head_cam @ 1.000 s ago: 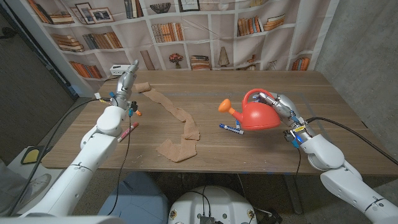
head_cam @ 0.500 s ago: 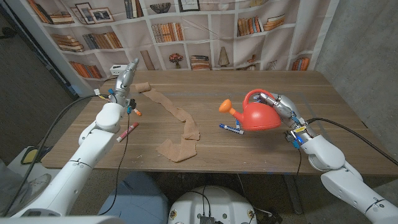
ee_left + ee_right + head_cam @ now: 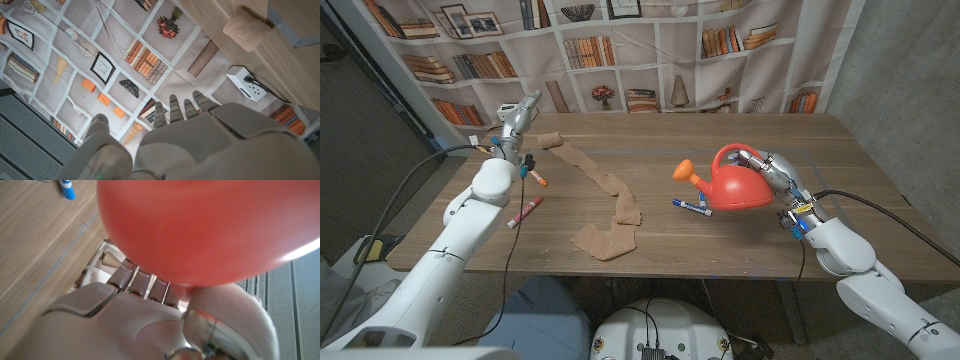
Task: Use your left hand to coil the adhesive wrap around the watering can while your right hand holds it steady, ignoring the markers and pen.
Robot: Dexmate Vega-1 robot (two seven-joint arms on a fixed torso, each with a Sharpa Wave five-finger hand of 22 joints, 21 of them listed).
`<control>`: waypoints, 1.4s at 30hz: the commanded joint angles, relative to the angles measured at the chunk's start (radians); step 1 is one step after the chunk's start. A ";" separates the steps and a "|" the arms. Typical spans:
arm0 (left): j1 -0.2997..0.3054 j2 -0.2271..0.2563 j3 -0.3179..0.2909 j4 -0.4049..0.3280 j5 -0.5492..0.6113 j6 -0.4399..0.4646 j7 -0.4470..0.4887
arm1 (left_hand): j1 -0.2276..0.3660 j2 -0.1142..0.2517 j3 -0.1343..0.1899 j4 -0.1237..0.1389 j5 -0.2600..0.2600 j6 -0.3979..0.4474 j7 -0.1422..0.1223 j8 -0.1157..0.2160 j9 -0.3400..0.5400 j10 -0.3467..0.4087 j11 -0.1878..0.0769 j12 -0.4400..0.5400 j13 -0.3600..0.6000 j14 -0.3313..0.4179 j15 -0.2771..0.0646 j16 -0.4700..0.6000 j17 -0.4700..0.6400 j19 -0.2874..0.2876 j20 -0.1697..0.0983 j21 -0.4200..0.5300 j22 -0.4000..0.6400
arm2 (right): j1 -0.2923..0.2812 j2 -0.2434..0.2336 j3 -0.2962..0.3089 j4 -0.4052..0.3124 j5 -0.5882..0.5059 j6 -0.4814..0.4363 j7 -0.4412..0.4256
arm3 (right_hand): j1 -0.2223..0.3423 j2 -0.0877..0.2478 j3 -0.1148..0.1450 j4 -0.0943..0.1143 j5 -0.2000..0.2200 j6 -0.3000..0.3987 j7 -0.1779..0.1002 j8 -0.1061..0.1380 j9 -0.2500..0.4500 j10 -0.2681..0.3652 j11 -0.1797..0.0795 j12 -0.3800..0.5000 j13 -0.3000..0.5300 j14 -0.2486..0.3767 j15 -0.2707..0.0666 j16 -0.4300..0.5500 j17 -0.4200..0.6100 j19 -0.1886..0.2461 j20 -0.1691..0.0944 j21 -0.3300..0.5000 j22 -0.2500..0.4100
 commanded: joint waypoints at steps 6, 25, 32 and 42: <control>-0.040 0.004 0.010 0.040 0.060 0.061 -0.019 | 0.004 0.007 0.006 -0.004 0.005 0.008 -0.006 0.005 0.002 -0.002 -0.006 -0.001 0.006 -0.006 -0.003 -0.003 0.002 -0.002 0.000 0.004 0.002 | 0.001 0.003 0.002 -0.001 0.001 -0.006 -0.001 | -0.014 0.003 0.008 -0.001 -0.005 0.008 -0.001 -0.006 0.006 0.008 0.000 0.006 0.000 0.005 -0.142 -0.010 0.247 -0.005 -0.056 0.010 -0.001; -0.067 0.009 0.020 0.065 0.129 0.105 -0.024 | 0.007 0.010 0.009 -0.005 0.005 0.004 -0.010 0.003 0.002 -0.003 -0.008 -0.002 0.006 -0.008 -0.004 -0.003 0.002 -0.003 -0.002 0.004 0.002 | 0.004 0.005 0.002 0.004 0.000 -0.009 0.003 | -0.020 0.004 0.010 -0.005 -0.005 0.009 0.001 -0.013 0.008 0.006 -0.001 0.006 -0.003 0.012 -0.142 -0.024 0.246 -0.010 -0.055 0.022 -0.008; -0.075 0.011 0.020 0.058 0.151 0.128 -0.024 | 0.009 0.012 0.011 -0.006 0.005 0.002 -0.011 0.003 0.002 -0.004 -0.011 -0.002 0.006 -0.008 -0.006 -0.002 0.002 -0.003 -0.002 0.004 0.002 | 0.004 0.005 0.004 0.004 0.000 -0.009 0.003 | -0.021 0.004 0.009 -0.008 -0.005 0.012 0.000 -0.016 0.008 0.008 0.002 0.007 -0.004 0.018 -0.142 -0.028 0.244 -0.013 -0.055 0.027 -0.011; -0.077 0.025 0.022 0.054 0.186 0.153 -0.036 | 0.010 0.012 0.011 -0.006 0.005 0.001 -0.012 0.002 0.002 -0.004 -0.010 -0.002 0.007 -0.008 -0.008 -0.002 0.002 -0.004 -0.003 0.004 0.002 | -0.008 0.000 0.011 0.002 0.000 -0.010 0.000 | -0.025 0.004 0.011 -0.009 -0.005 0.013 -0.001 -0.019 0.010 0.007 0.001 0.006 -0.005 0.017 -0.142 -0.038 0.245 -0.016 -0.055 0.034 -0.016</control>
